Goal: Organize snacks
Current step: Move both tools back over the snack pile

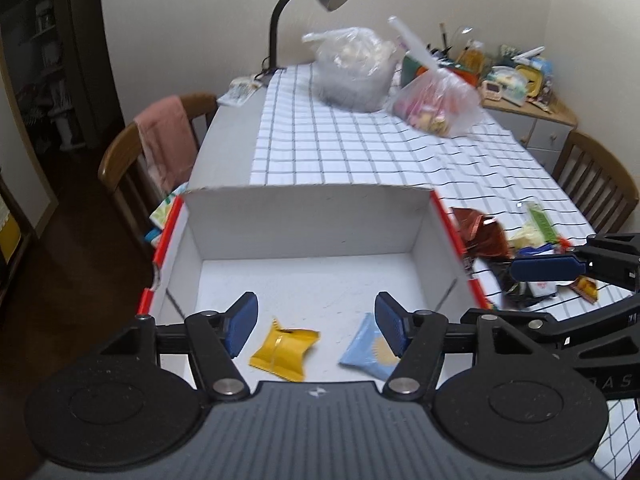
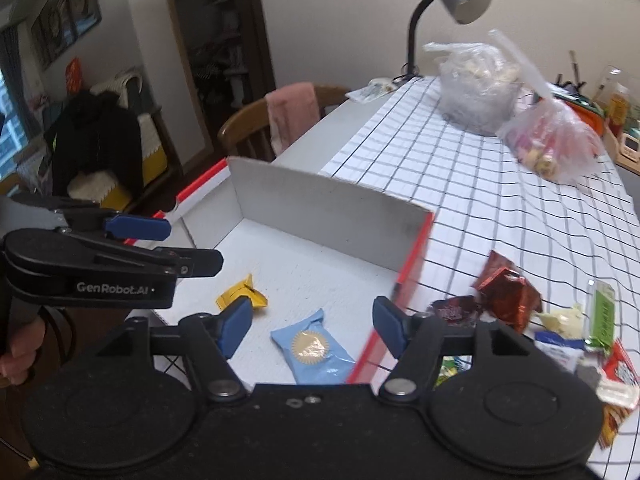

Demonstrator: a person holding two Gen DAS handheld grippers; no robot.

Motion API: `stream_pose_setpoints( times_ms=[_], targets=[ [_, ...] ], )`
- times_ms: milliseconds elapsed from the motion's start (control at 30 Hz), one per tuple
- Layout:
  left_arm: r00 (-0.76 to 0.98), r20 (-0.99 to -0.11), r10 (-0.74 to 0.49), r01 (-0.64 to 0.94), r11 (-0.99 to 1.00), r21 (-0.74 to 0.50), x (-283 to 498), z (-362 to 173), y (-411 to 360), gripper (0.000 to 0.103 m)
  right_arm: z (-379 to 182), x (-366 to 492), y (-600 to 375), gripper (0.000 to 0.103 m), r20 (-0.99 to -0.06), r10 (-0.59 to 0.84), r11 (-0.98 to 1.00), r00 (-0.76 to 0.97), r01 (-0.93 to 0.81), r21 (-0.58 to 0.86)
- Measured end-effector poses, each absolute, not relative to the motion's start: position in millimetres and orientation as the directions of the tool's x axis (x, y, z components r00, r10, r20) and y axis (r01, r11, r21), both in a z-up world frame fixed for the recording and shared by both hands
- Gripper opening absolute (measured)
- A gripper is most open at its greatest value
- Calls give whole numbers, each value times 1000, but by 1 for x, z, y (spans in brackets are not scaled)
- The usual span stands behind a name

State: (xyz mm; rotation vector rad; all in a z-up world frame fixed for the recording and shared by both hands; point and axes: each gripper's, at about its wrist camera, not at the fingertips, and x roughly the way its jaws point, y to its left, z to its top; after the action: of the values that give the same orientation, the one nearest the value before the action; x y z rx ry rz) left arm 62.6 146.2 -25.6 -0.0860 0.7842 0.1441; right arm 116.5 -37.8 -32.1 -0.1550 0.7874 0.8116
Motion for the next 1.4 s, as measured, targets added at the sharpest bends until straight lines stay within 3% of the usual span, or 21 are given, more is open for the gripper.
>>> stream_pose_setpoints(
  times_ms=[133, 567, 633, 800, 1000, 1400],
  targets=[
    [721, -689, 74, -136, 990, -36, 57, -19, 130, 65, -27, 110, -63, 80, -659, 594, 715, 461, -678, 170],
    [753, -658, 23, -83, 995, -60, 53, -16, 67, 78, -29, 105, -146, 92, -621, 568, 782, 540, -588, 205],
    [752, -659, 10, -75, 995, -70, 55, -18, 58, 78, -31, 105, -158, 100, -610, 568, 788, 552, -579, 210],
    [751, -660, 2, -82, 993, -91, 62, -26, 32, 84, -36, 111, -187, 101, -611, 553, 803, 567, -558, 209],
    [748, -664, -8, -99, 987, -124, 71, -36, 2, 84, -47, 126, -224, 101, -632, 513, 828, 581, -529, 186],
    [707, -700, 97, -213, 974, -80, 106, -66, -48, 84, -90, 185, -286, 101, -698, 417, 857, 582, -508, 89]
  ],
)
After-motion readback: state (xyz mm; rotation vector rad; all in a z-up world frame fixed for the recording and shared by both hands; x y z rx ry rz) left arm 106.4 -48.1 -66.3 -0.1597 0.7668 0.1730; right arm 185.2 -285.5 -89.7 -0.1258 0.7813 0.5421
